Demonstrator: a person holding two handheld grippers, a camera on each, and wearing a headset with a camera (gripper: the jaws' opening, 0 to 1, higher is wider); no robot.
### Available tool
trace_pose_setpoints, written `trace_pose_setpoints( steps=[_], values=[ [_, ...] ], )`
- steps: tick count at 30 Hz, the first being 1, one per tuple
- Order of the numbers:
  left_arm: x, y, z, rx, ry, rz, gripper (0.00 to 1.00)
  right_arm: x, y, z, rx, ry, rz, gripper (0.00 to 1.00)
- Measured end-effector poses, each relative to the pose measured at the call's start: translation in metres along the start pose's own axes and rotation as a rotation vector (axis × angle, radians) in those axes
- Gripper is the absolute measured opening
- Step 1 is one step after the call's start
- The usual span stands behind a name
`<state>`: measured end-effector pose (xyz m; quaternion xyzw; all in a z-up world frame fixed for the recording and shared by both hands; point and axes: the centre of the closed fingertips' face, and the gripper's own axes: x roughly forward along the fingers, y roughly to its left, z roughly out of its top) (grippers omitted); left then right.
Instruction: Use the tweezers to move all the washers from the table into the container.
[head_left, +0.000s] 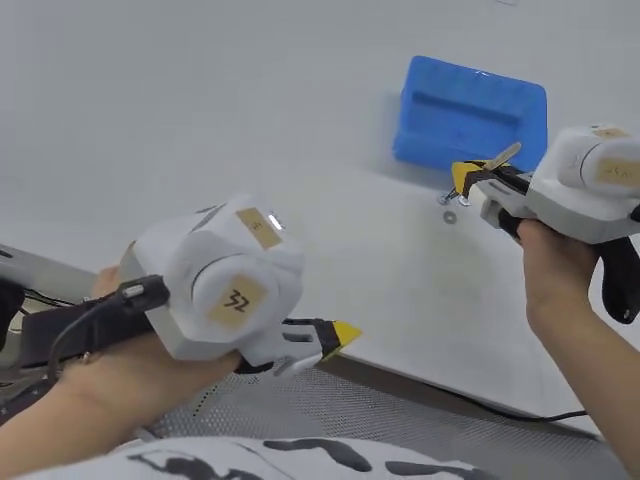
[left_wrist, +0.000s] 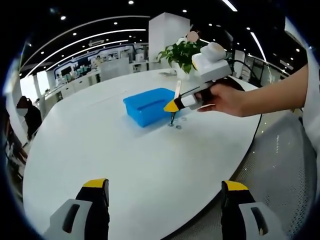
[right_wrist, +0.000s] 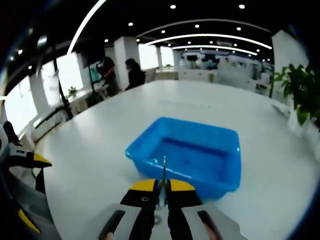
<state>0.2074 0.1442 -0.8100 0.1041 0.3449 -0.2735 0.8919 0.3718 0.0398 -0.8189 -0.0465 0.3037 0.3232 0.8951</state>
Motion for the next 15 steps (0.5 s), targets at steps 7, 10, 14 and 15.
trace_pose_setpoints(
  steps=[7,10,14,15],
  values=[
    [-0.0001,0.0009,0.0007,0.002,-0.004,0.004,0.96,0.0041,0.0001,0.0009,-0.047,-0.008,-0.007,0.04],
    [0.0,0.0008,0.0009,-0.004,-0.005,0.001,0.97,0.0041,0.0017,0.0012,-0.043,-0.024,-0.013,0.03],
    [-0.0001,0.001,0.0004,0.001,-0.002,0.004,0.98,0.0023,0.0032,-0.0003,-0.058,-0.041,-0.034,0.03],
    [-0.0001,0.0009,0.0001,0.003,0.0,0.004,0.98,0.002,0.0028,-0.0004,-0.061,-0.041,-0.038,0.03]
  ],
)
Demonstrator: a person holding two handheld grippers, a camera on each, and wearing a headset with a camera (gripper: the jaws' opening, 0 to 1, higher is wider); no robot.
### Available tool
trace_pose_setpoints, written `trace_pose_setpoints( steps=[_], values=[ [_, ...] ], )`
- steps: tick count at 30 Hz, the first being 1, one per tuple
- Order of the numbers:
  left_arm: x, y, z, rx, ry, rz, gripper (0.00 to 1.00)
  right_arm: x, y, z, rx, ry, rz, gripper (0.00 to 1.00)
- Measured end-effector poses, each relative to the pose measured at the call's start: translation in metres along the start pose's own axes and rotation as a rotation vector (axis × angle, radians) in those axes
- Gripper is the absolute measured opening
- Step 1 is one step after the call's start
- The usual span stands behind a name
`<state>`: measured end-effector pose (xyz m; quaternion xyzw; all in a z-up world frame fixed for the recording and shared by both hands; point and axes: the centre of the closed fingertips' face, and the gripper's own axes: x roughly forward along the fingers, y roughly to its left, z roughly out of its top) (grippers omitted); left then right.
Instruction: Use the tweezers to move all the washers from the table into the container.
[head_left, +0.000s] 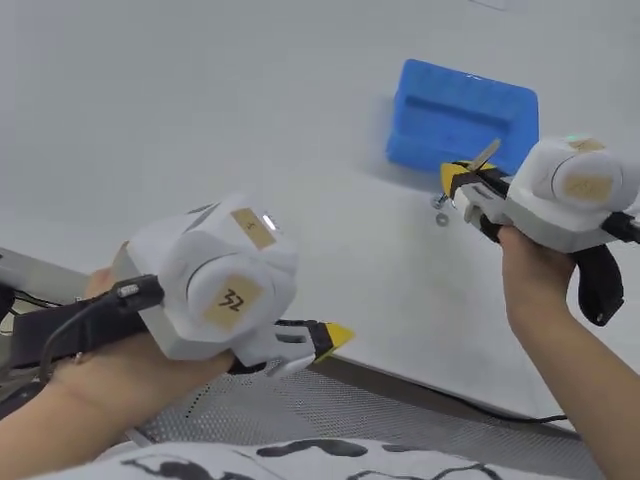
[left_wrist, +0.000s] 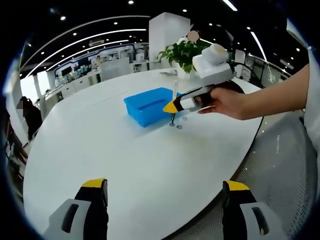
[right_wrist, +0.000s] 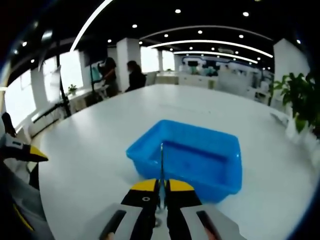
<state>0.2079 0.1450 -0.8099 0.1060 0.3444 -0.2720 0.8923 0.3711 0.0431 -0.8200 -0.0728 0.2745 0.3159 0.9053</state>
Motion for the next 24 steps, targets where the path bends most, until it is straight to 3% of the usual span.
trace_pose_setpoints(
  steps=[4,12,15,24],
  values=[
    [0.0,0.0,0.0,0.006,-0.001,-0.001,0.97,0.0,0.001,-0.001,-0.021,0.011,-0.006,0.02],
    [0.0,0.0,0.0,0.013,-0.001,0.0,0.97,-0.001,-0.003,-0.004,0.028,0.046,-0.007,0.02],
    [0.0,-0.001,-0.001,0.02,0.002,-0.001,0.97,-0.002,0.0,-0.005,0.001,0.058,-0.003,0.02],
    [0.0,0.0,-0.001,0.023,0.002,0.004,0.96,-0.003,0.009,-0.003,-0.07,0.129,0.075,0.02]
  ],
)
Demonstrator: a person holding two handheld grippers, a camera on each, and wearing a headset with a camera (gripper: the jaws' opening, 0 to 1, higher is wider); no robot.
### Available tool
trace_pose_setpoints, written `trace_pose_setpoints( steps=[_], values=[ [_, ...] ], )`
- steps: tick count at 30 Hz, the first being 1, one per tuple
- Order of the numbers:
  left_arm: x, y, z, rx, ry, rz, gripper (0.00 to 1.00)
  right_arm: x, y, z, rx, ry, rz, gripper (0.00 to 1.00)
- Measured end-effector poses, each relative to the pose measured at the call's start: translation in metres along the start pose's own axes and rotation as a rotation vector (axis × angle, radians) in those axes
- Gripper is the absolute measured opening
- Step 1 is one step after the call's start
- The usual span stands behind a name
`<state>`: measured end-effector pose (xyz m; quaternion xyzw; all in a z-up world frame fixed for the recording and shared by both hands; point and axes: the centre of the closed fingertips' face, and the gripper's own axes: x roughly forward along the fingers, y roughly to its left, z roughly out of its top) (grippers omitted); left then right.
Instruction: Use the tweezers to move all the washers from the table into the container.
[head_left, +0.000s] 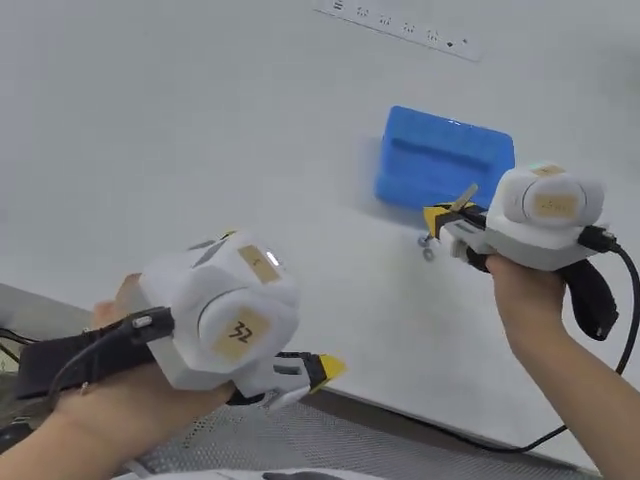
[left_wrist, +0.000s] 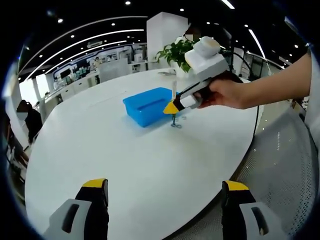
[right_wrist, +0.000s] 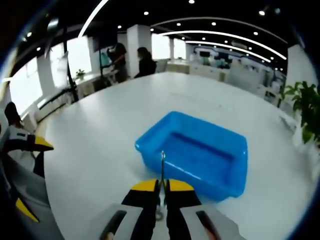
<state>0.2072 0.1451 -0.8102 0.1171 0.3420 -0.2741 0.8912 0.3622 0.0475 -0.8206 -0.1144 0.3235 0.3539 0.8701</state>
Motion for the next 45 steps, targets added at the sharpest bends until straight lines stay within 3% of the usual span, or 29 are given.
trace_pose_setpoints(
  steps=[5,11,15,19,25,31,45],
  values=[
    [0.0,0.0,-0.001,-0.007,0.008,-0.001,0.96,-0.015,0.005,0.018,0.03,-0.051,0.043,0.02],
    [0.0,-0.001,-0.003,-0.001,0.016,-0.003,0.96,-0.03,0.002,0.052,0.077,-0.143,0.067,0.02],
    [0.0,-0.001,-0.004,0.0,0.023,-0.005,0.95,-0.034,-0.002,0.075,0.125,-0.21,0.088,0.02],
    [0.001,-0.002,-0.004,-0.006,0.026,-0.014,0.95,-0.028,-0.014,0.089,0.137,-0.248,0.07,0.02],
    [0.002,-0.002,-0.006,-0.009,0.035,-0.014,0.96,-0.004,-0.028,0.088,0.128,-0.251,0.032,0.03],
    [0.002,-0.002,-0.007,-0.007,0.041,-0.013,0.95,0.028,-0.03,0.066,0.092,-0.181,0.005,0.03],
    [0.003,-0.001,-0.008,-0.017,0.047,-0.013,0.93,0.052,-0.029,0.042,0.101,-0.12,-0.004,0.03]
  ],
)
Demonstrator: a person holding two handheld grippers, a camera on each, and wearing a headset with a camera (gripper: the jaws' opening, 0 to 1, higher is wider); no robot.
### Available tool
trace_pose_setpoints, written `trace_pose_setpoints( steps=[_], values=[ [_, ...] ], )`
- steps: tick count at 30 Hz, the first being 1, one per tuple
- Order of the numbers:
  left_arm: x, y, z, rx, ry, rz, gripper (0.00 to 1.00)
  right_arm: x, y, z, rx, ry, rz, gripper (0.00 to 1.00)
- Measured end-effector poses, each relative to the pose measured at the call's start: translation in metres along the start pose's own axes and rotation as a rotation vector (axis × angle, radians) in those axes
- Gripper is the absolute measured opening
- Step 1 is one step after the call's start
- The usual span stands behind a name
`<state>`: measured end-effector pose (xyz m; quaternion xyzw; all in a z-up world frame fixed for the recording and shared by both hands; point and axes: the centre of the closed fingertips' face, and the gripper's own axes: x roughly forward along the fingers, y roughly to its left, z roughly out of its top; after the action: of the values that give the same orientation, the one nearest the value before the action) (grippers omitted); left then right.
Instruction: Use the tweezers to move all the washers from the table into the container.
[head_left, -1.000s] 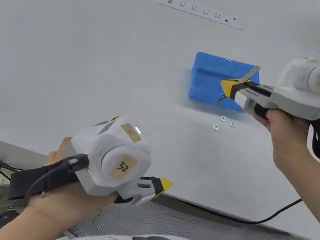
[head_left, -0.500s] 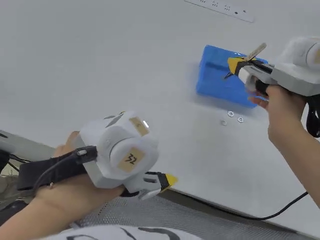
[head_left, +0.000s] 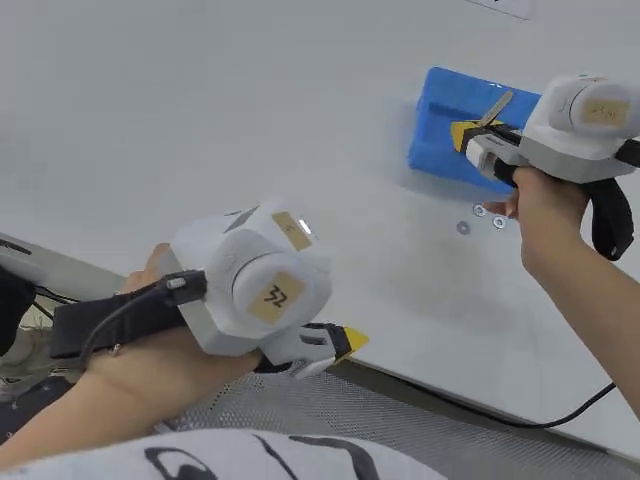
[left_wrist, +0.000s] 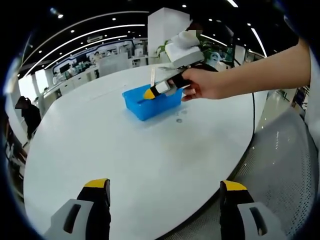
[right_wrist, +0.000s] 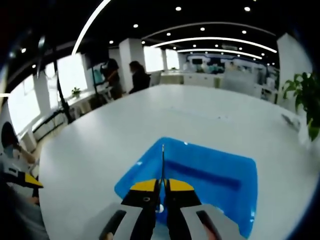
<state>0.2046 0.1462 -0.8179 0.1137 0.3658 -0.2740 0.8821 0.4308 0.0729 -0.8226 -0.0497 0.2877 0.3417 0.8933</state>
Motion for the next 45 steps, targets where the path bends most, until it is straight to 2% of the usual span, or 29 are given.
trace_pose_setpoints(
  steps=[6,12,14,16,20,26,30,34,38,41,45],
  values=[
    [0.0,0.0,-0.001,0.001,0.005,-0.001,0.92,-0.003,0.0,0.003,-0.014,-0.024,-0.015,0.03],
    [0.0,0.0,-0.001,0.003,0.01,0.001,0.92,-0.004,-0.006,0.004,0.041,-0.035,-0.024,0.04],
    [0.0,0.0,-0.002,0.006,0.012,0.001,0.92,-0.009,-0.007,0.005,0.032,-0.033,-0.041,0.04],
    [0.0,0.0,-0.002,0.008,0.016,0.001,0.92,-0.011,-0.01,0.011,0.025,-0.059,-0.051,0.04],
    [0.0,0.001,-0.002,0.013,0.015,0.006,0.92,-0.029,-0.01,0.029,0.057,-0.102,-0.047,0.04],
    [0.0,0.0,-0.002,0.021,0.014,0.005,0.92,-0.055,-0.007,0.037,0.065,-0.157,-0.029,0.04],
    [0.0,0.0,-0.001,0.018,0.009,0.005,0.93,-0.073,0.0,0.029,0.046,-0.157,-0.025,0.04],
    [0.0,0.0,-0.001,0.028,0.005,0.005,0.93,-0.084,0.008,0.011,0.007,-0.138,-0.016,0.04],
    [0.0,-0.001,-0.001,0.032,0.007,0.001,0.92,-0.086,0.012,-0.008,0.042,-0.113,-0.001,0.04],
    [0.0,-0.001,-0.002,0.033,0.009,0.003,0.92,-0.083,0.012,-0.017,0.036,-0.098,-0.008,0.04],
    [0.0,-0.001,-0.002,0.034,0.009,0.006,0.92,-0.078,0.013,-0.04,0.048,-0.057,-0.012,0.04]
  ],
)
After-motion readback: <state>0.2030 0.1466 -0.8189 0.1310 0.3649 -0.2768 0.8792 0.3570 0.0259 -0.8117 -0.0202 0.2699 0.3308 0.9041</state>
